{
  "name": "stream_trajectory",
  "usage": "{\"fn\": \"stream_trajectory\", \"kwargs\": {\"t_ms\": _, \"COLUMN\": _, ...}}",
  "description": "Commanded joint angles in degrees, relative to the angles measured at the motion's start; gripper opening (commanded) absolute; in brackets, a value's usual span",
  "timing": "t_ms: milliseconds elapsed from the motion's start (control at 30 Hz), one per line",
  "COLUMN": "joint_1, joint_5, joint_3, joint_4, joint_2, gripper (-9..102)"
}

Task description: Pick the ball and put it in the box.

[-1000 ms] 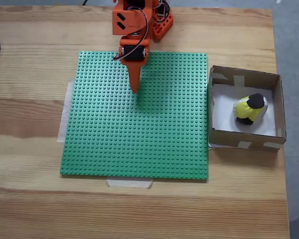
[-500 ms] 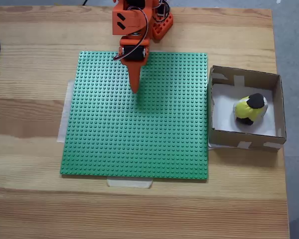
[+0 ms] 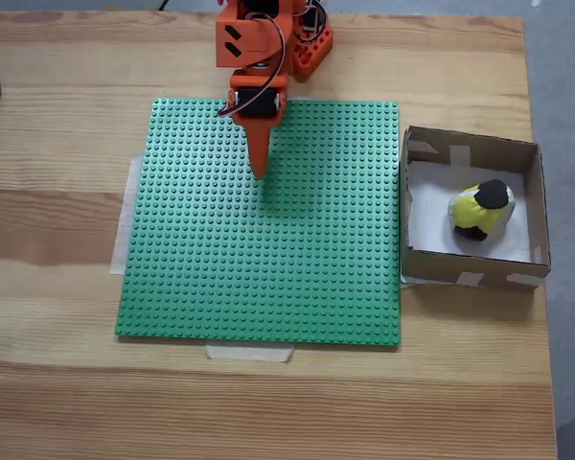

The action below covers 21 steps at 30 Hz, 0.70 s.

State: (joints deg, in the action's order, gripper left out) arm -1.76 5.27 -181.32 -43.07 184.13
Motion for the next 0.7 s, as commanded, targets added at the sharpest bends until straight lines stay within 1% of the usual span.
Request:
{"fn": "stream_trajectory", "kwargs": {"t_ms": 0, "joint_1": 0.0, "joint_5": 0.5, "joint_3": -1.1, "joint_4": -0.1, "joint_2": 0.4, "gripper": -1}}
{"fn": "stream_trajectory", "kwargs": {"t_ms": 667, "joint_1": 0.3, "joint_5": 1.4, "joint_3": -1.2, "joint_4": 0.2, "joint_2": 0.4, "gripper": -1}}
